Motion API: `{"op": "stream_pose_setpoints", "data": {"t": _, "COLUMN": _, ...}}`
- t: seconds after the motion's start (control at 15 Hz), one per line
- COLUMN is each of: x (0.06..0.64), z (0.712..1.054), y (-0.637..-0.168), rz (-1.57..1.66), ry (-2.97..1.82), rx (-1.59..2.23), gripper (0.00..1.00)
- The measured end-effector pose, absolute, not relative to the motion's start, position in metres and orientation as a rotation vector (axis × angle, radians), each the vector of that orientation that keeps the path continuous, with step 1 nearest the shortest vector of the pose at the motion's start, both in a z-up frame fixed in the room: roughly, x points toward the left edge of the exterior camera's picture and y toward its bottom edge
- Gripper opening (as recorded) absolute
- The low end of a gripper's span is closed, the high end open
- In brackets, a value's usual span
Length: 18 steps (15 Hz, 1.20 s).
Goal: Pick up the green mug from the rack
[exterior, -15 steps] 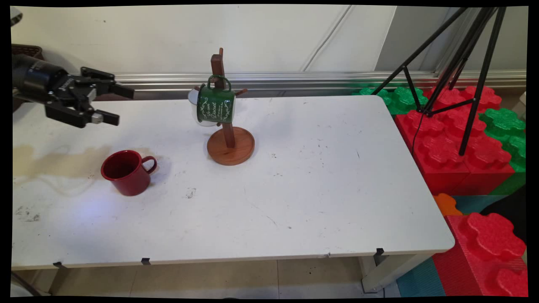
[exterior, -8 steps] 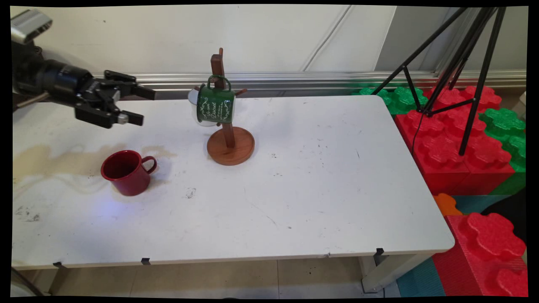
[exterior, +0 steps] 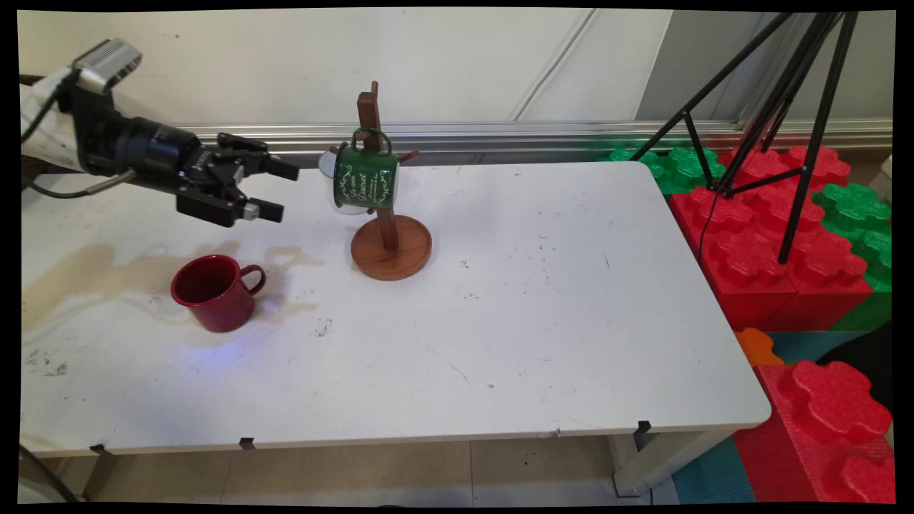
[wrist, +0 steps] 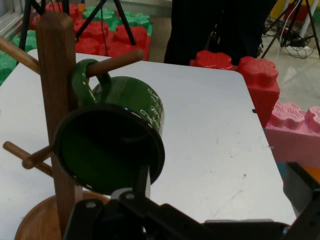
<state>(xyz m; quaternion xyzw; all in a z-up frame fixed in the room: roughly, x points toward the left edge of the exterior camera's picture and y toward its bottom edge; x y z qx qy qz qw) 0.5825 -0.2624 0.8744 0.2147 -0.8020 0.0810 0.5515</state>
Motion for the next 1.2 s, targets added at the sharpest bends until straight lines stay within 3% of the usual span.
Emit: {"op": "stream_pose_setpoints", "data": {"t": 1.2, "x": 0.546, "z": 0.837, "y": -0.300, "rz": 0.156, "ry": -1.824, "rx": 0.549, "gripper": 1.00}}
